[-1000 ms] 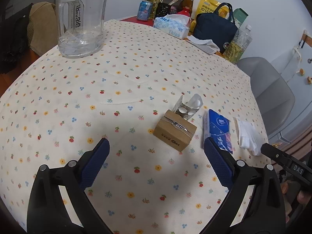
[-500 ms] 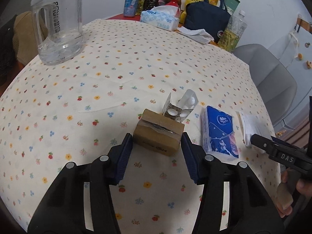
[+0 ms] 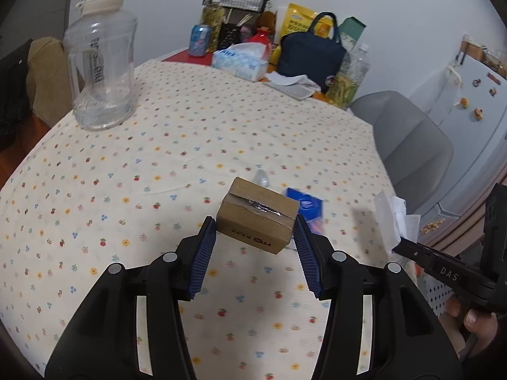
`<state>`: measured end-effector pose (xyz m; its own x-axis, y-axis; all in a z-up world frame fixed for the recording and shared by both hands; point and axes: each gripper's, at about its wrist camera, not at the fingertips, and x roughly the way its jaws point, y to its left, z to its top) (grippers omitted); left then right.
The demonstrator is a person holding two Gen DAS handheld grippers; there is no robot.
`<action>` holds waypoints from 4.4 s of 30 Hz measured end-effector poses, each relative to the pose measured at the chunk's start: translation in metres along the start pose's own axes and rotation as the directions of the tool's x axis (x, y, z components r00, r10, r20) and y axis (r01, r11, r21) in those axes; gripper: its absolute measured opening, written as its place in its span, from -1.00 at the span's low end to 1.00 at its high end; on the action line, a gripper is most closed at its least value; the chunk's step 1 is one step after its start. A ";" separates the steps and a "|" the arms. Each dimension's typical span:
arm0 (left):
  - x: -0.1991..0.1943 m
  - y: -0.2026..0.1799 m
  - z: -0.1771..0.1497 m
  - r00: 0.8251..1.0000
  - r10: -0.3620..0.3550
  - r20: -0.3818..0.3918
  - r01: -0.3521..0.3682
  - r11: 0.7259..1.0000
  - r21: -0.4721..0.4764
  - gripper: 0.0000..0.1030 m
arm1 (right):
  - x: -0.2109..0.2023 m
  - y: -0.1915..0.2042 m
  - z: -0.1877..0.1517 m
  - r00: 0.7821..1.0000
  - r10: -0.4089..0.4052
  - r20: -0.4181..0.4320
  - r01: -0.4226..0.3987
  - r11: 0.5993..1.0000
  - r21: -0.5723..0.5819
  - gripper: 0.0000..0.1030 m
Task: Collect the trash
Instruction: 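Grasp the brown cardboard box with the left gripper while the right gripper grasps white paper, then carry both items to the bin while the right gripper drops the white paper in, then open the left gripper over the bin to drop the cardboard box, then move both tools back over the table toward the blister pack and packet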
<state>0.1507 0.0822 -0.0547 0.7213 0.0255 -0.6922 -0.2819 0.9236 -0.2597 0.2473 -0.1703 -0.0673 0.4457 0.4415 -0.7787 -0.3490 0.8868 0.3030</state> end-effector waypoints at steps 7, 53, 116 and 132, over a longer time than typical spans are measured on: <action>-0.013 -0.051 -0.006 0.997 -0.071 0.007 0.070 0.994 0.083 -0.02 | -0.044 -0.018 -0.011 0.996 0.039 0.077 -0.043 0.998 0.055 -0.82; 0.076 -0.346 -0.143 0.913 -0.175 -0.368 0.344 0.814 0.467 -0.02 | -0.050 -0.355 -0.194 0.990 -0.140 -0.026 0.126 0.775 0.619 0.06; 0.031 -0.111 -0.001 0.989 -0.128 -0.072 0.137 0.980 0.142 0.88 | -0.110 -0.168 -0.087 0.987 -0.114 0.117 0.071 0.944 0.322 0.85; 0.038 0.014 0.017 1.000 -0.009 -0.026 0.008 0.999 -0.045 0.88 | -0.061 -0.065 -0.041 0.996 -0.060 0.070 0.047 0.984 0.169 0.85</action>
<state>0.1852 0.1024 -0.0731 0.7072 0.0072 -0.7070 -0.3042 0.9057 -0.2951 0.2092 -0.2602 -0.0616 0.5226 0.3964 -0.7549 -0.1830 0.9169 0.3547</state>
